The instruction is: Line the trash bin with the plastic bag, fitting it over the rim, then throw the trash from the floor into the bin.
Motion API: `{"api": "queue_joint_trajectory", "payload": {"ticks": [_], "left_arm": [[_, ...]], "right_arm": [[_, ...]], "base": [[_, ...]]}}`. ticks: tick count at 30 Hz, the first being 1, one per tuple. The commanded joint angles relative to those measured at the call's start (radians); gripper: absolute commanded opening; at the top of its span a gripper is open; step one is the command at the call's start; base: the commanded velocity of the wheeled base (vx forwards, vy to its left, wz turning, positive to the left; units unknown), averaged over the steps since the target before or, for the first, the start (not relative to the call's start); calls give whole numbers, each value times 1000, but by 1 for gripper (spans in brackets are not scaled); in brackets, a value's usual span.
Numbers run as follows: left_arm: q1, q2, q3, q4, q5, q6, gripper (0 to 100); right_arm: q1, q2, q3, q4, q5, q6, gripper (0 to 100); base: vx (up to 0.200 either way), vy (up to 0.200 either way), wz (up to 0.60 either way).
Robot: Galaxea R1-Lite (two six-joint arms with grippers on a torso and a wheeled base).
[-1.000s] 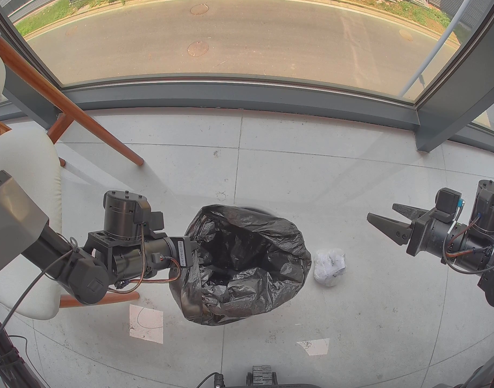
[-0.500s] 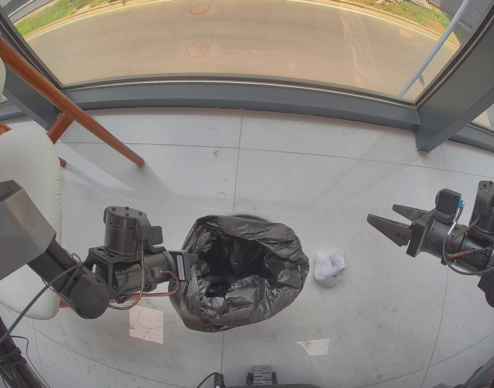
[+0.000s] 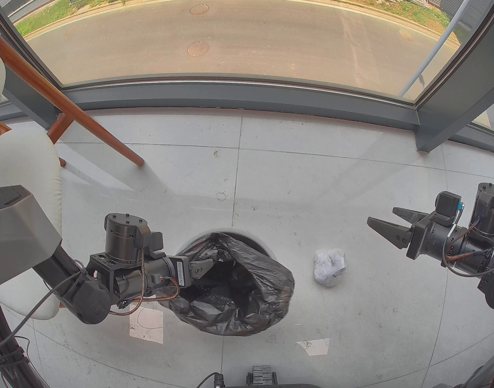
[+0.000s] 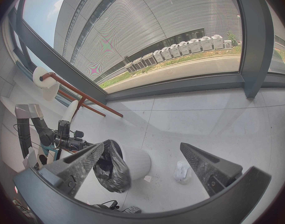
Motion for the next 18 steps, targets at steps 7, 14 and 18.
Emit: {"api": "queue_joint_trajectory", "payload": {"ticks": [7, 14, 18], "left_arm": [[7, 9, -43, -5, 3, 0, 100], [35, 21, -97, -5, -14, 93, 100], [52, 35, -97, -12, -69, 216, 100]], "right_arm": [[2, 0, 0, 0, 0, 0, 100], [0, -14, 3, 1, -1, 1, 100], [0, -18, 13, 1, 0, 1, 100]], "base": [[0, 0, 0], [0, 0, 0], [0, 0, 0]]}}
